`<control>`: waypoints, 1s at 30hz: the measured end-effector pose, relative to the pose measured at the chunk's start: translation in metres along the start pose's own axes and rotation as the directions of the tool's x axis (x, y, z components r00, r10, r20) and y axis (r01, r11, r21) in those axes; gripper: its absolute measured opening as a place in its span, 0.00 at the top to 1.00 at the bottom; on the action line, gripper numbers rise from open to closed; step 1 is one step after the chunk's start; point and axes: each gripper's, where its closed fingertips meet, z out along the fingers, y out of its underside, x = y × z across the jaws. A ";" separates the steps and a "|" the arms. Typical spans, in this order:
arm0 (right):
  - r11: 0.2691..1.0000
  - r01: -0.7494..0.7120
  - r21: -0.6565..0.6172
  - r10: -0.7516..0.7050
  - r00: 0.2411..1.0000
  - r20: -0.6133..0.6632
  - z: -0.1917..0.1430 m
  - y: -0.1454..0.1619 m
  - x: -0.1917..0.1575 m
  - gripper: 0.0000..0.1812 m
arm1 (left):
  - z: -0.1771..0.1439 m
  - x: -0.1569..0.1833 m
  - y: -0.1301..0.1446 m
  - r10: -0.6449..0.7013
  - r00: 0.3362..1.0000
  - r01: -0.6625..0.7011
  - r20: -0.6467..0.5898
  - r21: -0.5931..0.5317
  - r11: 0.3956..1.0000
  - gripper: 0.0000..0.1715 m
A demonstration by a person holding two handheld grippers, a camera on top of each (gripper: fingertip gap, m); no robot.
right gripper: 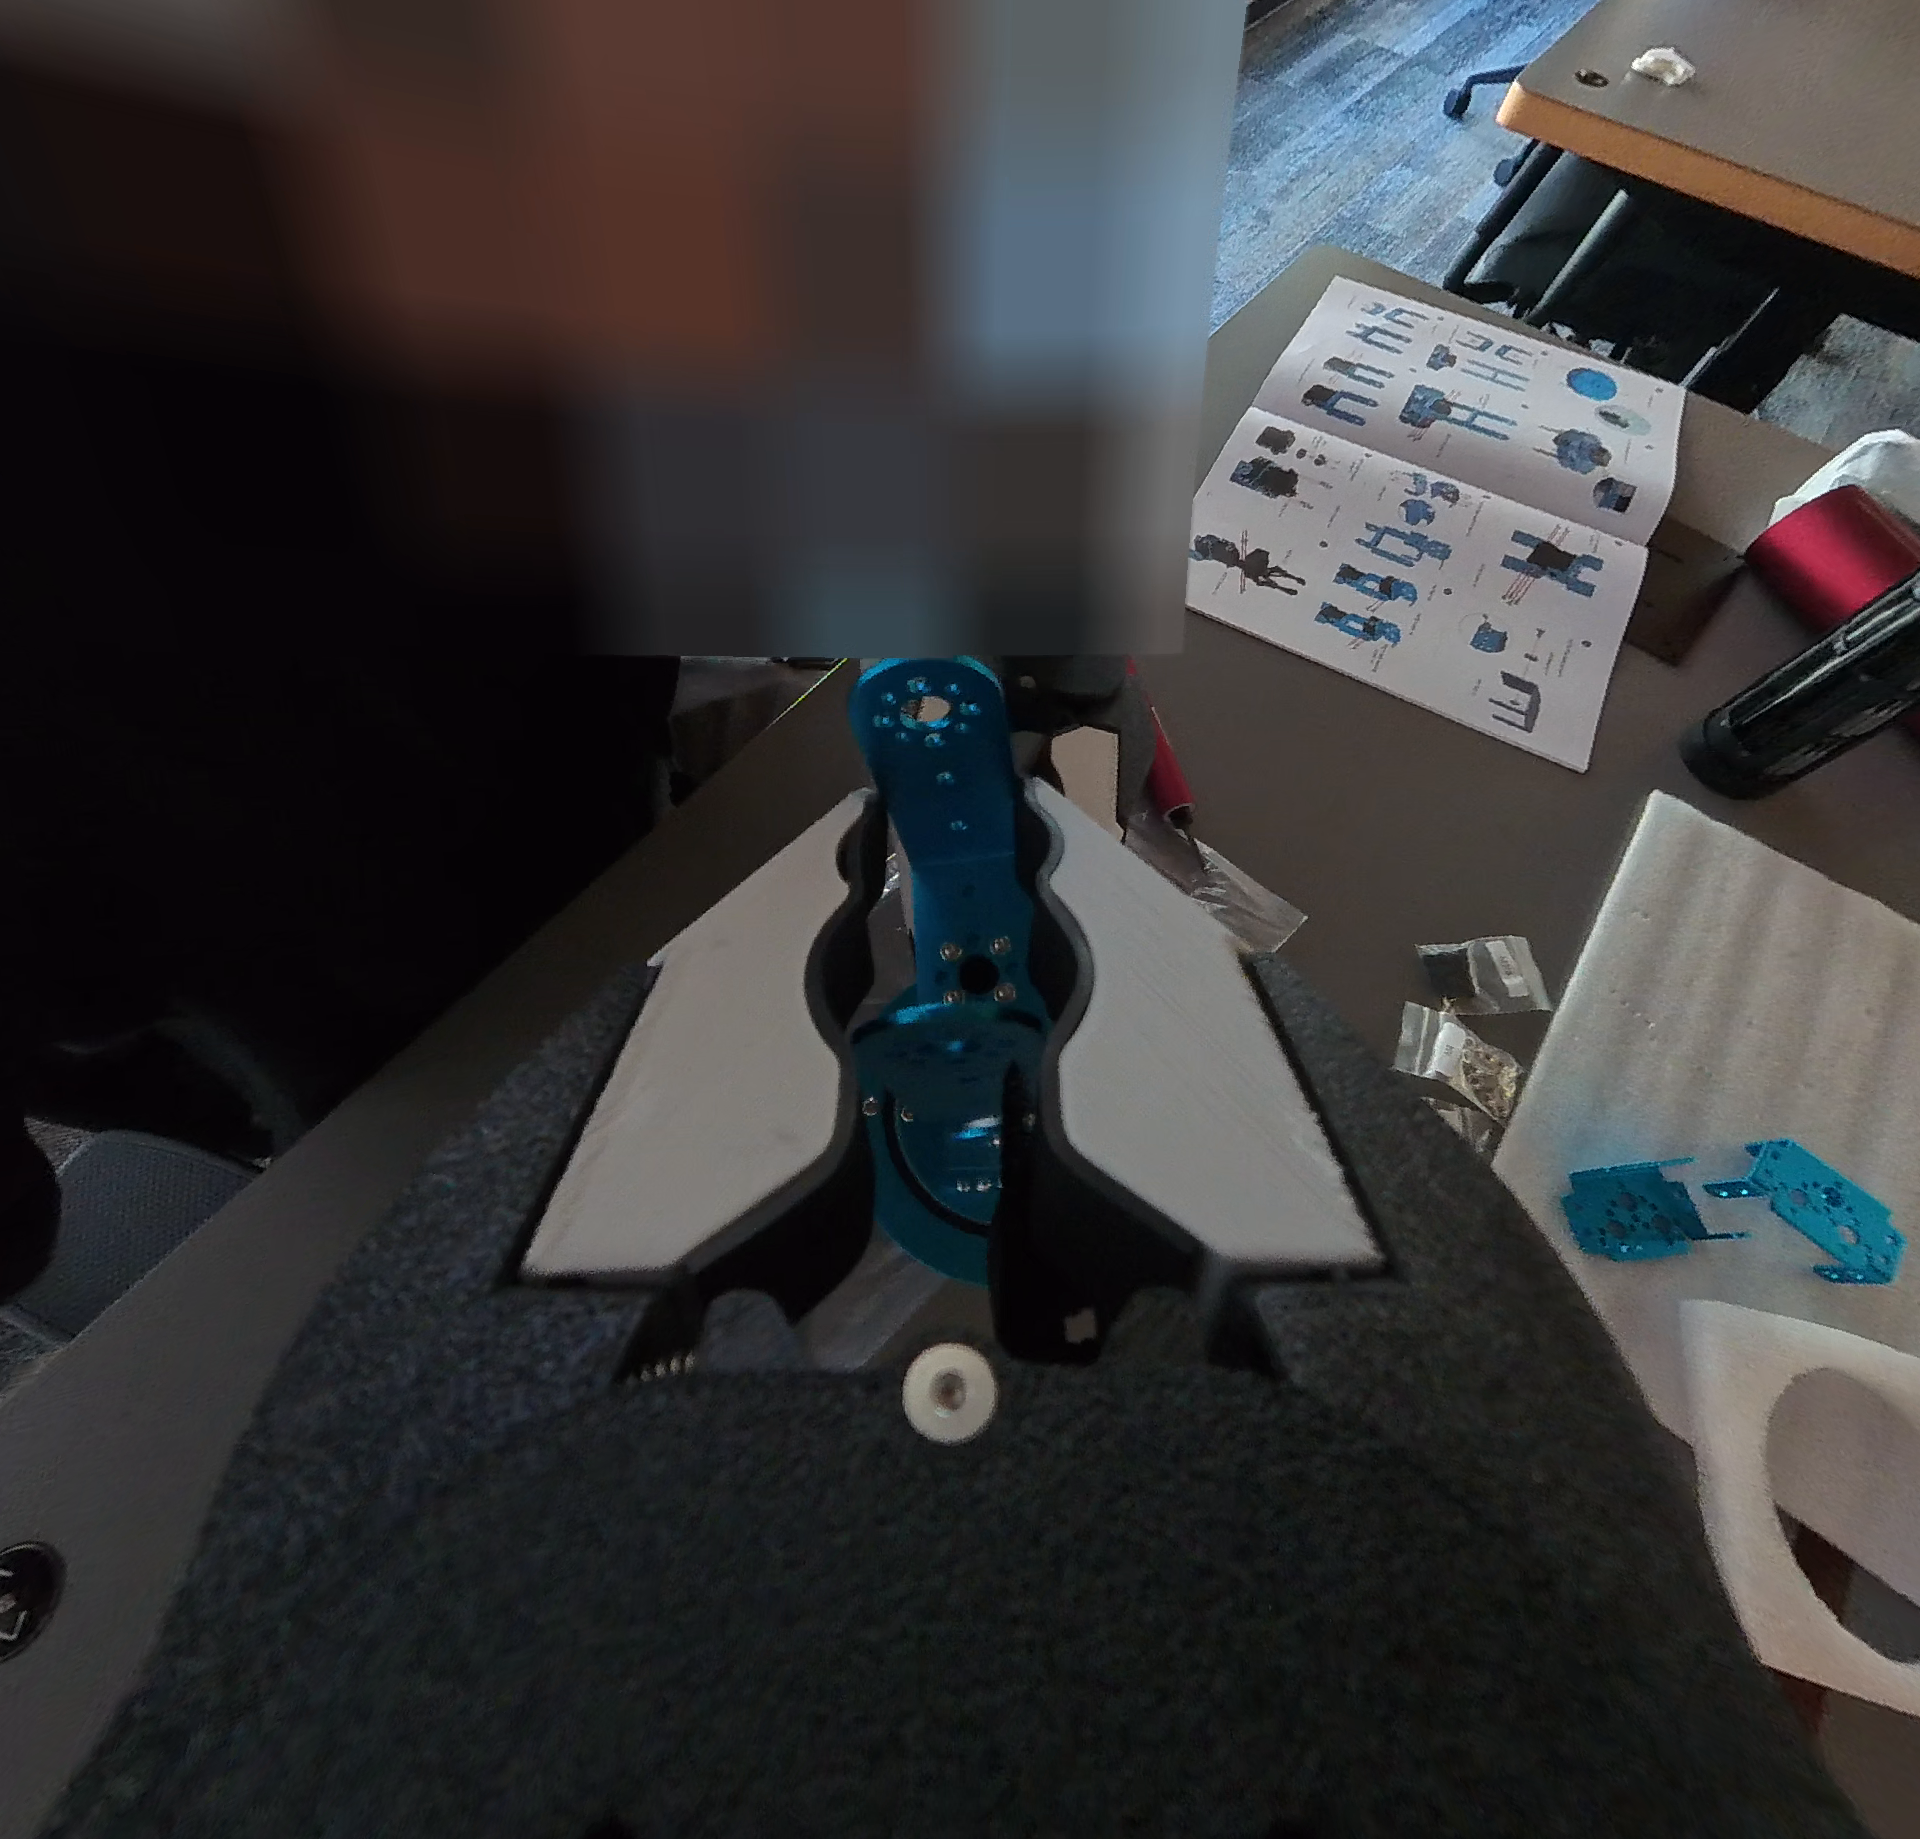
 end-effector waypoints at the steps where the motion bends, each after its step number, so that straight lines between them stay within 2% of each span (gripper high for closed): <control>1: 1.000 0.006 -0.001 -0.006 1.000 -0.001 0.000 0.000 0.000 0.87 | 0.000 0.000 0.000 -0.004 1.000 0.004 -0.002 0.000 1.000 0.85; 30: 1.000 0.014 0.017 -0.014 1.000 -0.015 -0.002 0.000 0.002 0.87 | 0.001 0.000 0.001 -0.011 1.000 0.011 0.000 -0.005 1.000 0.85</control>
